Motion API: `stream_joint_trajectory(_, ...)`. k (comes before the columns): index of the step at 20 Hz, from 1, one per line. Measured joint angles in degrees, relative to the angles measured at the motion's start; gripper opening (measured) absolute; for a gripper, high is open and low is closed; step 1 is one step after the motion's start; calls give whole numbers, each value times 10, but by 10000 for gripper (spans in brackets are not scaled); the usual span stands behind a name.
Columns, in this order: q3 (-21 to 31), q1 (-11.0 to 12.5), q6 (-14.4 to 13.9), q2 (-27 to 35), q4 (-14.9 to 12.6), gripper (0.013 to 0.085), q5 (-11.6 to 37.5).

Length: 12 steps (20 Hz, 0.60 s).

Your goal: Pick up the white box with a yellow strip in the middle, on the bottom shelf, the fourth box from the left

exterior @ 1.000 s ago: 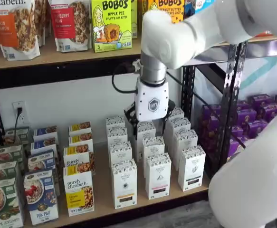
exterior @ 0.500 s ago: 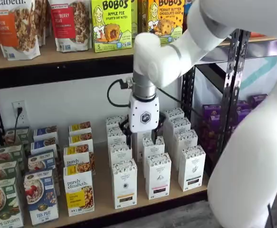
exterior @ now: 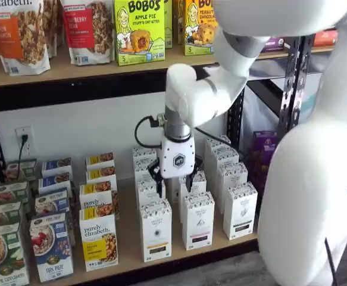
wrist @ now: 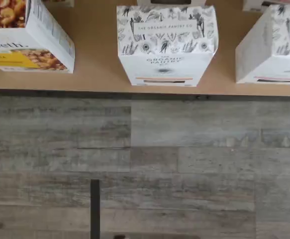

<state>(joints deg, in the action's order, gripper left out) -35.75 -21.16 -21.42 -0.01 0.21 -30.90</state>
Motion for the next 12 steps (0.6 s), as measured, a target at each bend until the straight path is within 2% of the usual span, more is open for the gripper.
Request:
stream_joint_trajectory(5,-16,1,13,56,13,850,32)
stream_joint_trajectory(10,-36,4,47,111,48,850,43)
stream_joint_trajectory(12,-42,8,48,131,45,850,50)
